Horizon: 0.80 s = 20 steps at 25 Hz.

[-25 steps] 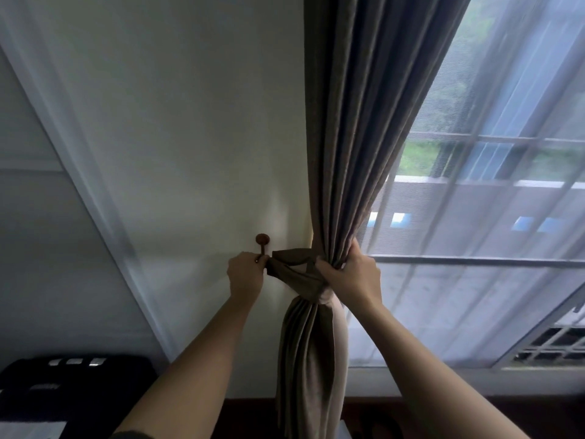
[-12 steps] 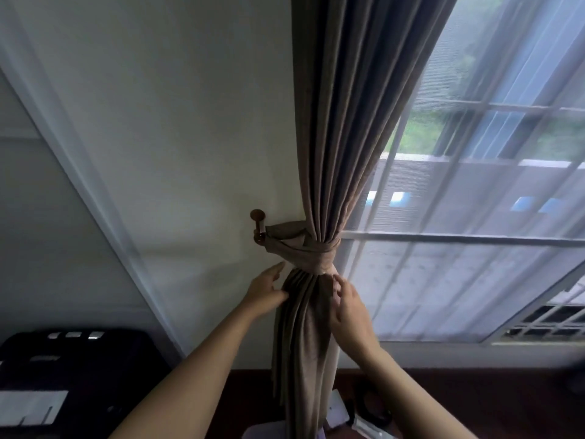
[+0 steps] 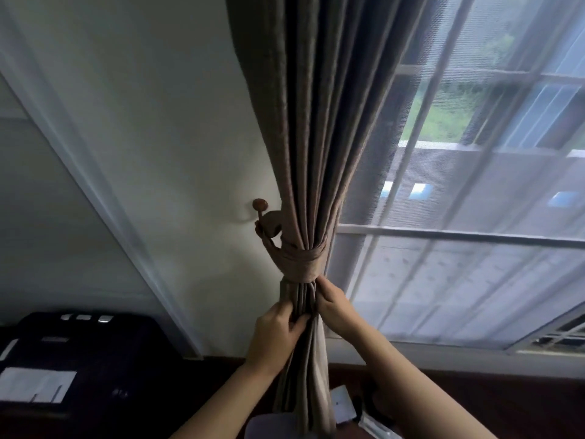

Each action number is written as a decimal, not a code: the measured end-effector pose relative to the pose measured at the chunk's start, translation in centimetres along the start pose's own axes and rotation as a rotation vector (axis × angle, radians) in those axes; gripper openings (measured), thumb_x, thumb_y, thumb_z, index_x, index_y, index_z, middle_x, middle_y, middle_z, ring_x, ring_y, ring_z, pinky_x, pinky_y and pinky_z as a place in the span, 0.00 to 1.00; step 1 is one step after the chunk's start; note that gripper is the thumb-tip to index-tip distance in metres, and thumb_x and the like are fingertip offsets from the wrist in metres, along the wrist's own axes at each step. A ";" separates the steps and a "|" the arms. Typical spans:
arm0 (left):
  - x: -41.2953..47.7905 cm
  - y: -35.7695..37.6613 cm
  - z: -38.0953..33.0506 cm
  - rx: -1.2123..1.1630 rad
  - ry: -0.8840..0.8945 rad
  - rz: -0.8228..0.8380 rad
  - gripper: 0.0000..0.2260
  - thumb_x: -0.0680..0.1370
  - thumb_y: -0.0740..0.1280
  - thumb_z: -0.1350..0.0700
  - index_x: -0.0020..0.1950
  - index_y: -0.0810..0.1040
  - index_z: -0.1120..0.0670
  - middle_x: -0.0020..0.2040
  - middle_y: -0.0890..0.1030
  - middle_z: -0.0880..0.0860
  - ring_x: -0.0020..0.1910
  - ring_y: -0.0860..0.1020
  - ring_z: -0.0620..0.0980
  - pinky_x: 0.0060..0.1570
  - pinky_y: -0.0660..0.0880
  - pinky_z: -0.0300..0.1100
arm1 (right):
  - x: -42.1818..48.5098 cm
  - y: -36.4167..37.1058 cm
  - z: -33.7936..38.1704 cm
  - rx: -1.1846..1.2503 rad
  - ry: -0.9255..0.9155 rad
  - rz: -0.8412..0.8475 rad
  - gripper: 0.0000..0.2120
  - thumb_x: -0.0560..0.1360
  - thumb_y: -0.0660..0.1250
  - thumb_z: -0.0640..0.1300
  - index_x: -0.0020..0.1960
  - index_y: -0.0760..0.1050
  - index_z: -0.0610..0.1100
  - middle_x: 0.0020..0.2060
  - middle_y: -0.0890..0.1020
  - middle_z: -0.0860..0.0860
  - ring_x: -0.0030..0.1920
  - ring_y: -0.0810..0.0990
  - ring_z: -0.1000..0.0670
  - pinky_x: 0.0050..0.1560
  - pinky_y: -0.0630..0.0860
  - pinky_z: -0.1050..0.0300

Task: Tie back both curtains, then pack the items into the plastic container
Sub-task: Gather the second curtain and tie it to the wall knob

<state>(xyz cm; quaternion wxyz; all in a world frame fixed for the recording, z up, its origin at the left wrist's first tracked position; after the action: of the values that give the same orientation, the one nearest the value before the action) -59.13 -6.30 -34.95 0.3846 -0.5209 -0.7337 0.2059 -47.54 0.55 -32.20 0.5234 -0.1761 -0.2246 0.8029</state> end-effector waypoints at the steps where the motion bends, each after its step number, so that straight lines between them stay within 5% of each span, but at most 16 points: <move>1: 0.0 0.2 0.2 0.055 0.014 -0.040 0.10 0.67 0.75 0.57 0.43 0.80 0.61 0.35 0.82 0.58 0.31 0.80 0.55 0.36 0.69 0.38 | 0.7 0.2 0.2 -0.032 -0.020 0.021 0.16 0.78 0.54 0.33 0.62 0.73 0.40 0.56 0.80 0.45 0.56 0.74 0.53 0.45 0.66 0.70; 6: 3.2 0.6 0.8 0.146 -0.075 0.004 0.18 0.69 0.74 0.59 0.54 0.78 0.67 0.46 0.82 0.65 0.40 0.81 0.63 0.38 0.74 0.47 | 4.6 -0.8 0.5 -0.325 -0.024 -0.042 0.12 0.77 0.57 0.37 0.58 0.73 0.38 0.56 0.78 0.37 0.56 0.76 0.36 0.49 0.70 0.52; 9: 2.7 -0.2 1.3 0.038 -0.085 0.015 0.26 0.71 0.73 0.55 0.65 0.72 0.64 0.53 0.79 0.62 0.49 0.80 0.61 0.48 0.76 0.46 | 2.4 -1.3 -0.7 -0.232 -0.053 -0.263 0.17 0.77 0.60 0.39 0.65 0.71 0.42 0.58 0.78 0.44 0.51 0.80 0.42 0.53 0.76 0.46; 12: 2.3 -0.9 2.6 -0.038 -0.166 0.131 0.34 0.73 0.70 0.52 0.74 0.59 0.60 0.66 0.73 0.62 0.63 0.73 0.59 0.60 0.70 0.46 | -0.9 0.0 -1.8 -0.032 -0.122 -0.155 0.26 0.74 0.64 0.39 0.72 0.63 0.44 0.57 0.78 0.49 0.54 0.80 0.49 0.55 0.78 0.47; 15: 3.1 0.1 3.3 0.005 -0.236 0.411 0.25 0.79 0.62 0.53 0.73 0.59 0.59 0.60 0.77 0.65 0.58 0.77 0.64 0.54 0.72 0.48 | 0.5 1.2 -1.7 -0.284 -0.091 -0.023 0.34 0.76 0.64 0.44 0.76 0.51 0.45 0.54 0.81 0.40 0.54 0.79 0.37 0.49 0.75 0.48; 20: 4.3 -1.2 5.9 0.222 -0.197 0.423 0.18 0.82 0.54 0.58 0.71 0.63 0.61 0.53 0.79 0.67 0.51 0.79 0.65 0.44 0.71 0.46 | 2.7 1.5 -1.2 -0.502 -0.017 0.032 0.29 0.75 0.58 0.36 0.74 0.55 0.39 0.48 0.79 0.33 0.48 0.77 0.32 0.47 0.72 0.45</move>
<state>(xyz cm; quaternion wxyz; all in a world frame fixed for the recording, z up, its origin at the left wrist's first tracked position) -65.13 -2.23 -36.23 0.3144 -0.5949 -0.6152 0.4109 -49.11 2.69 -34.17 0.4486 -0.2974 -0.4184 0.7316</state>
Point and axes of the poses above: each hand's wrist, its own x-axis towards the middle knuckle, its own y-axis out of the palm, z = x × y, the point moved 3 cm from there along x, towards the middle knuckle
